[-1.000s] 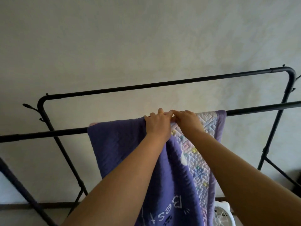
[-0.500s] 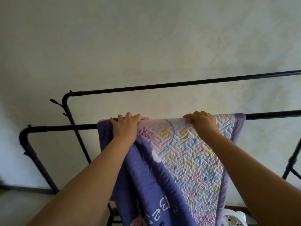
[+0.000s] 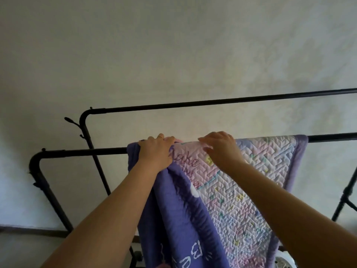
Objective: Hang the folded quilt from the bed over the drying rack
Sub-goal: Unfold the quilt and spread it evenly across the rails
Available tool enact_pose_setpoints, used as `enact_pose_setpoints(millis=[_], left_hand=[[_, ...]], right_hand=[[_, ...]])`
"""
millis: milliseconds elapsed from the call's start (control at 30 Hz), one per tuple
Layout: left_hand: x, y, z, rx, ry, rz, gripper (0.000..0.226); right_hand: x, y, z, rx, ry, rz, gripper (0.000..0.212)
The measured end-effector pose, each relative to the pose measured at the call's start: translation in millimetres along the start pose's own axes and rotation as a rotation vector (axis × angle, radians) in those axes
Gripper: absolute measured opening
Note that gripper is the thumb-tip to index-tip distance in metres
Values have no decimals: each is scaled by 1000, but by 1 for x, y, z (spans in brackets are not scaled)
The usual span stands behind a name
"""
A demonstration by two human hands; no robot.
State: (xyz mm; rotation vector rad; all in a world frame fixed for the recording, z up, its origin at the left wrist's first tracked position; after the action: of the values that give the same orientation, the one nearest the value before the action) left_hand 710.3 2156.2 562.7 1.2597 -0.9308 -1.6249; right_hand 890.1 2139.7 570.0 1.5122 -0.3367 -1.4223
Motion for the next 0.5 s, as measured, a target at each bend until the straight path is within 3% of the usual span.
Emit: enact_pose_setpoints(millis=[100,233,500], left_hand=[[3,4,-4,15,-39,-26,48],[11,5,2,-12,-72,-107,36],[13,0,36,69,-115,-84,57]], right_hand=[[-17,-39,45,-15,-19,64,36],[-21,-51,54,-19,-129,-8,30],[-28,-58,49,-18,-209,31,30]])
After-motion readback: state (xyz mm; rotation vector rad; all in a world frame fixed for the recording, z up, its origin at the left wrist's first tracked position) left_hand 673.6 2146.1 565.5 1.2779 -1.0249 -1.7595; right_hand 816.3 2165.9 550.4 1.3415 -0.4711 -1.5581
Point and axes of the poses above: each hand's wrist, its own x-axis away from the middle knuckle, its own y-axis out of the back of the hand, z = x × y, the point moved 10 cm from there along -x, towards the middle knuckle, and after that the axes turned 2 degrees about z, right-handed, at the moved point
